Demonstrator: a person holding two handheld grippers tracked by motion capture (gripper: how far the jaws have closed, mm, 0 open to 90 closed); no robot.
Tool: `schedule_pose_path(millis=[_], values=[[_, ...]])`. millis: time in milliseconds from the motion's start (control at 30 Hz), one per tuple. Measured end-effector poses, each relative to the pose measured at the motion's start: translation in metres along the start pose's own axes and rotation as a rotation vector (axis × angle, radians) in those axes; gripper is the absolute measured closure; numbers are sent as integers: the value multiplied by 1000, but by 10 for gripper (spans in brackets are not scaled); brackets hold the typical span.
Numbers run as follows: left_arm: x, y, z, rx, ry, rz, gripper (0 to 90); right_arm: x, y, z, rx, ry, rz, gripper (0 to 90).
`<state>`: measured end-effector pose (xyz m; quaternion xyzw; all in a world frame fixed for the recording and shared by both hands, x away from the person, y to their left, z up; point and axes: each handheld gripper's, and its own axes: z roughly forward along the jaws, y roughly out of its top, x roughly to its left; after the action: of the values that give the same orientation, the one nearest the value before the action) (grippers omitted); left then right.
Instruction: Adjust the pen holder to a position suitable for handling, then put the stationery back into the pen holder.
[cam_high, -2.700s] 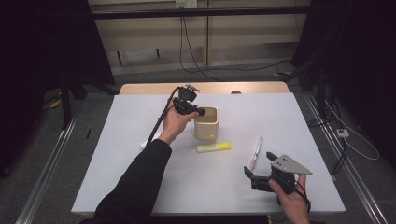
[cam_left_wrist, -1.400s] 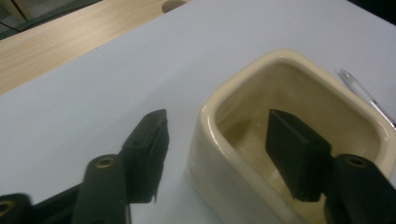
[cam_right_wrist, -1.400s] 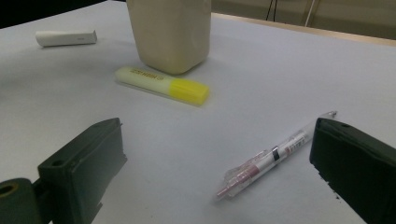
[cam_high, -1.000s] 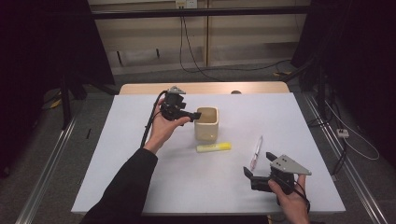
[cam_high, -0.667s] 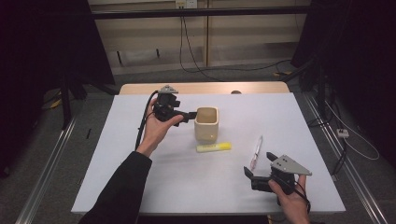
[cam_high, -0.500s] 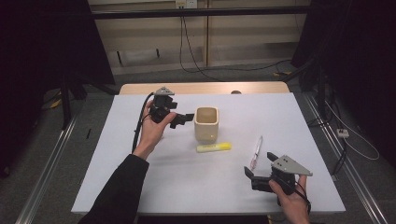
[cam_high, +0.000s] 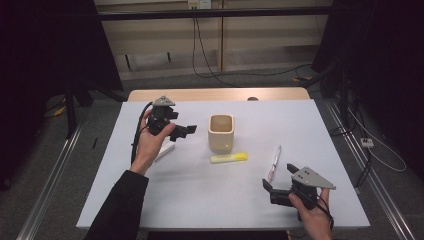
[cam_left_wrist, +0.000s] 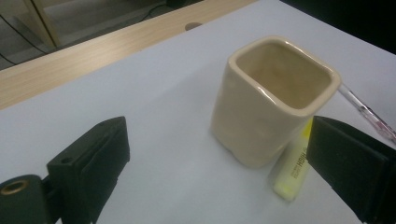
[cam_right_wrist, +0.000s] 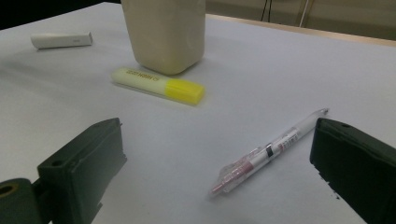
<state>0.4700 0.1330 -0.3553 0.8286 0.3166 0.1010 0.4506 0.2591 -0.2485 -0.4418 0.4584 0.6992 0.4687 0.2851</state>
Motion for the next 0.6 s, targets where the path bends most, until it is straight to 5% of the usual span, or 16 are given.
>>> schedule_pose_path(millis=[400, 600], values=[[12, -3, -12, -17, 20, 11, 64, 0, 0, 0, -1, -1, 7, 24], [19, -3, -20, 25, 18, 34, 75, -1, 0, 0, -1, 2, 7, 21]])
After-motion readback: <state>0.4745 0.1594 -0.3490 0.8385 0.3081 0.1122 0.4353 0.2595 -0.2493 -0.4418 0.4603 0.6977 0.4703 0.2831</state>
